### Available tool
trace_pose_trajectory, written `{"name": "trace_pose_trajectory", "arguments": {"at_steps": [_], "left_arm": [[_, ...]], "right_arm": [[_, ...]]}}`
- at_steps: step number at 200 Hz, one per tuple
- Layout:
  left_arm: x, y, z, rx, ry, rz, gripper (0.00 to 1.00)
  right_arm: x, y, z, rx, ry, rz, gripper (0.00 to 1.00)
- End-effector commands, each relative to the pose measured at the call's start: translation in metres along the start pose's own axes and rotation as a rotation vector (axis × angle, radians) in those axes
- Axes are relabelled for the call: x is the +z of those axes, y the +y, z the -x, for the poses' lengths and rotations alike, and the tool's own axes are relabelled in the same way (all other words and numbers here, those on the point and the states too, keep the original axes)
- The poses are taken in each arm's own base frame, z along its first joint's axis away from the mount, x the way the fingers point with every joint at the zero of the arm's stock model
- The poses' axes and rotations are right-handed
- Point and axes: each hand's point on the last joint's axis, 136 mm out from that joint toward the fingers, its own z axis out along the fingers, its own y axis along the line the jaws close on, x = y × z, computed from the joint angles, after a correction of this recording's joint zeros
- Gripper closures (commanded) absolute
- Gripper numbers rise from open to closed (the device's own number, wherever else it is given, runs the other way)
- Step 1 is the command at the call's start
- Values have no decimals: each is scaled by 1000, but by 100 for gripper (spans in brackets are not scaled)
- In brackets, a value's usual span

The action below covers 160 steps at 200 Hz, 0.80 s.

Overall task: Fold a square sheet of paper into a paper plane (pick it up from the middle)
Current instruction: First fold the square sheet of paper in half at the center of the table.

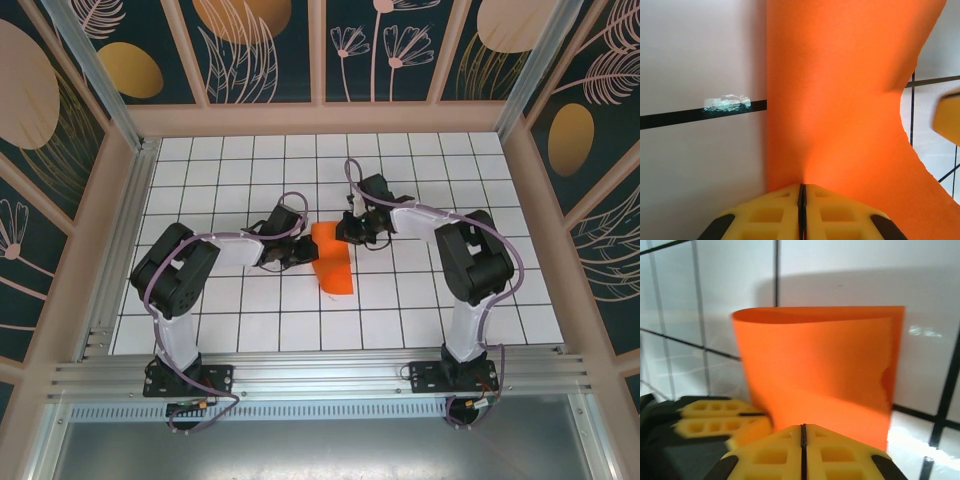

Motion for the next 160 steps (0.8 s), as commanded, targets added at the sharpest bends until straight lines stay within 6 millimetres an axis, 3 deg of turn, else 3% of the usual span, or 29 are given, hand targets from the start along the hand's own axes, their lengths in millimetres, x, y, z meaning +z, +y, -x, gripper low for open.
{"name": "trace_pose_trajectory", "arguments": {"at_steps": [1,50,111,160], "left_arm": [[10,85,-56,-108,168,283,90],[9,89,-56,-120,161,305,91],[7,83,-50,-116,146,289,90],[5,76,-45,-106,136,278,88]], "right_arm": [[-7,11,-25,-19,71,41,92],[6,-7,-62,14,171,23,92],[16,-45,-74,70,204,-42,92],[20,-56,-83,85,227,-52,91]]}}
